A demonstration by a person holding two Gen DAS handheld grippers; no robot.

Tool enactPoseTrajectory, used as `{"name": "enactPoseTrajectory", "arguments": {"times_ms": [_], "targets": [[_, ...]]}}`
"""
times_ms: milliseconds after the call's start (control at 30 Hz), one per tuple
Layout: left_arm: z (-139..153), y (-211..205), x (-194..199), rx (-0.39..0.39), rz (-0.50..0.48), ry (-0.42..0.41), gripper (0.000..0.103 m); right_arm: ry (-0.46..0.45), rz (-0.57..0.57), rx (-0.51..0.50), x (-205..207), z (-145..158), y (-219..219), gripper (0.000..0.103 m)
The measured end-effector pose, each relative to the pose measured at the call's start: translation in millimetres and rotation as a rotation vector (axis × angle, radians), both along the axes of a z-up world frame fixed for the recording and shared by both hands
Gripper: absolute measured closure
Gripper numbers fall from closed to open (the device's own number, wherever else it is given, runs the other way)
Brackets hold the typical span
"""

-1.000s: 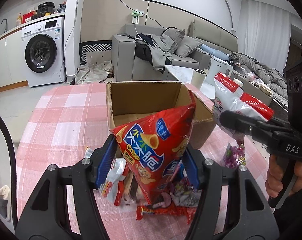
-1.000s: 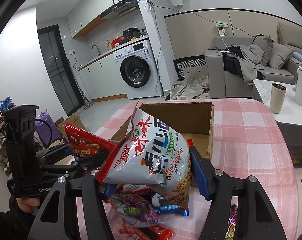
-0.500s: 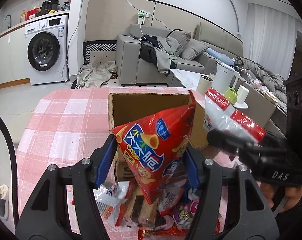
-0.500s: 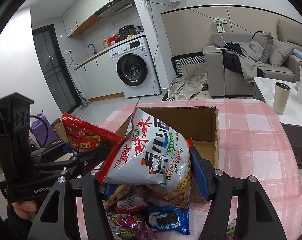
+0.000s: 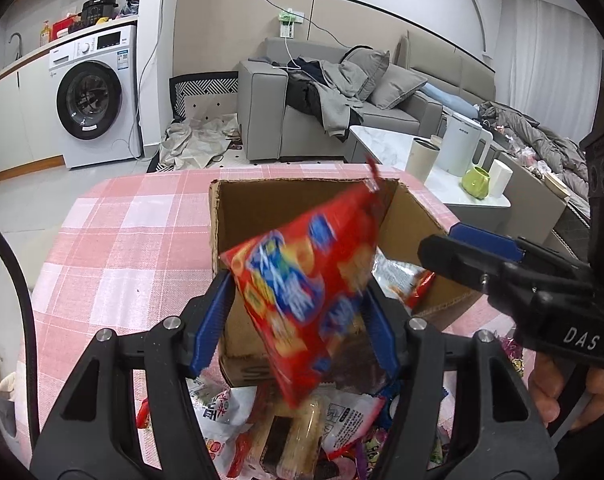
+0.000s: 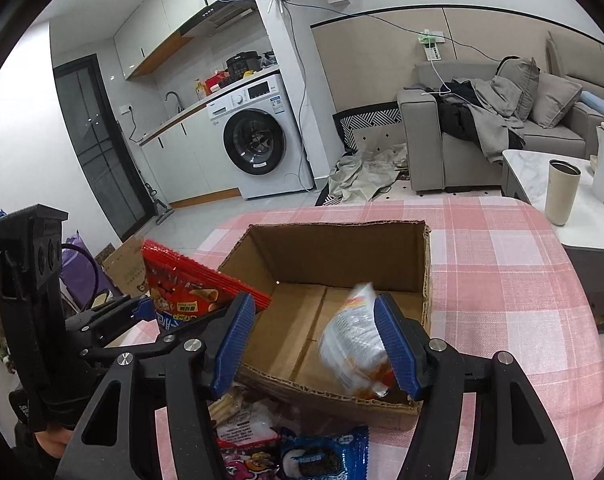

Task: Organize snacks
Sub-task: 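Drop the red bag into the box with the left tool while the right tool drops the white bag in, then move the right tool to the purple candy bag on the tablecloth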

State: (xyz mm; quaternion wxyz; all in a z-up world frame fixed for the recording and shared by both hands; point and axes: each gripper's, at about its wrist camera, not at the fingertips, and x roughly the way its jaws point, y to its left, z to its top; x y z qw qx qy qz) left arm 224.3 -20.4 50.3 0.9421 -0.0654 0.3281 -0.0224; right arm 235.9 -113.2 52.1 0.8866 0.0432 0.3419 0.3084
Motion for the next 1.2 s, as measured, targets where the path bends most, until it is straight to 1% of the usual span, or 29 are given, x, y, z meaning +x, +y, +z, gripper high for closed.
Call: {"name": "enactPoseTrajectory", "arguments": {"times_ms": [200, 233, 300, 333, 367, 433, 467, 500, 533, 600, 633, 733, 767, 800, 1033, 1100, 1200], "targets": [[-4, 0, 5, 0.008, -0.003, 0.002, 0.043, -0.027, -0.003, -0.014, -9, 1, -5, 0.038], [-5, 0, 5, 0.005, -0.007, 0.002, 0.042, -0.033, -0.005, -0.015, -10, 2, -7, 0.034], [-6, 0, 3, 0.003, -0.013, 0.008, 0.038, -0.037, -0.011, -0.007, -14, 3, -13, 0.028], [-5, 1, 1, -0.001, -0.019, 0.007, 0.035, -0.035, -0.013, -0.004, -16, 4, -16, 0.025], [-5, 1, -3, -0.003, -0.023, 0.002, 0.027, -0.031, -0.014, -0.003, -17, 4, -19, 0.023], [-4, 3, -13, 0.004, -0.010, -0.019, 0.020, -0.024, -0.017, -0.002, -21, 4, -25, 0.011], [-3, 4, -19, 0.005, -0.007, -0.028, 0.019, -0.024, -0.017, 0.002, -24, 4, -29, 0.008], [-3, 7, -25, 0.001, -0.005, -0.031, 0.019, -0.023, -0.020, 0.007, -27, 4, -33, 0.003], [-4, 9, -28, -0.002, -0.002, -0.029, 0.018, -0.021, -0.022, 0.010, -30, 3, -36, 0.001], [-7, 12, -36, -0.005, 0.015, -0.021, 0.015, -0.010, -0.022, 0.008, -36, -1, -42, 0.000], [-8, 12, -39, -0.005, 0.021, -0.016, 0.012, -0.006, -0.024, 0.004, -39, -2, -44, 0.000], [-11, 13, -54, -0.007, 0.019, -0.020, 0.008, -0.002, -0.031, 0.001, -45, -8, -50, 0.000], [-12, 13, -58, -0.005, 0.018, -0.022, 0.003, 0.001, -0.032, 0.000, -48, -10, -52, 0.000], [-12, 12, -63, 0.000, 0.022, -0.027, 0.001, 0.004, -0.034, 0.000, -50, -12, -53, 0.000], [-15, 15, -94, 0.002, 0.036, -0.046, 0.001, 0.009, -0.033, -0.005, -70, -22, -63, 0.000], [-17, 18, -101, -0.004, 0.041, -0.047, 0.001, 0.012, -0.035, -0.001, -76, -22, -66, 0.000], [-18, 22, -110, -0.011, 0.044, -0.045, 0.001, -0.009, -0.042, -0.025, -83, -18, -64, 0.000]]}}
